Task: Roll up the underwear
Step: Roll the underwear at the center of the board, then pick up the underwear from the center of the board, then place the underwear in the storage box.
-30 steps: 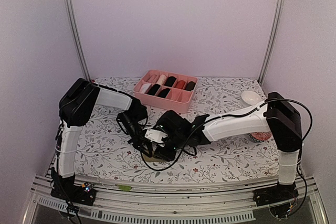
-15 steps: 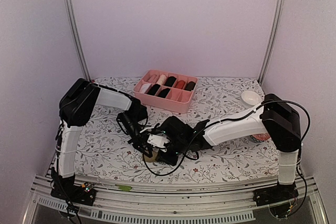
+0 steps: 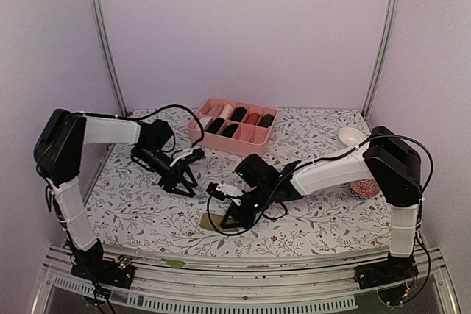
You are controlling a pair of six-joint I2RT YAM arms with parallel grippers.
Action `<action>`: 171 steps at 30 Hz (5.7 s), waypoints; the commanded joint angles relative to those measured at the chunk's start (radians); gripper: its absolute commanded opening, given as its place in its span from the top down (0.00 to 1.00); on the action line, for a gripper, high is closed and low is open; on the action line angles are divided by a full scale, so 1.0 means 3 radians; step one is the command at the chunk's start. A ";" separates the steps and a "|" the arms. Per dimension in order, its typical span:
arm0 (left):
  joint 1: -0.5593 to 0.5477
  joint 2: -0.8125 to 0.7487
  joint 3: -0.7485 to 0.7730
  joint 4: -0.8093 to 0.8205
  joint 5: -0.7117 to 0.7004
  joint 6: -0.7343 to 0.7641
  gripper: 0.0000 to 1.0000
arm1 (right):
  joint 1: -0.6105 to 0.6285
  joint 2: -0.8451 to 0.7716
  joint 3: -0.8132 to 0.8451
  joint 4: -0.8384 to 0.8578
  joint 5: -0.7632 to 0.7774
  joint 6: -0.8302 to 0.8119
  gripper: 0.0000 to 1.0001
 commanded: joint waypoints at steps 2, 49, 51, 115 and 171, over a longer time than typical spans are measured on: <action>0.0198 -0.1388 -0.0880 0.1357 -0.0270 -0.0265 0.40 | -0.0223 0.0231 -0.0015 -0.0118 -0.0891 0.0590 1.00; -0.1645 -0.1017 -0.1863 0.2285 -0.2163 0.0039 1.00 | -0.0667 0.0288 -0.0084 0.0284 -0.1538 0.1278 0.66; -0.1604 -0.1139 -0.1884 0.2181 -0.2088 0.0012 1.00 | -0.0775 0.0087 -0.0240 0.0317 -0.1472 0.1311 0.62; -0.1002 0.1732 0.3529 0.1323 -0.5118 -0.2448 1.00 | -0.1559 -0.2552 -0.1408 -0.0399 0.0890 0.1981 0.01; -0.1122 0.2158 0.3713 0.0366 -0.4226 -0.2512 1.00 | -0.1559 -0.2584 -0.1540 -0.0490 0.0963 0.2056 0.01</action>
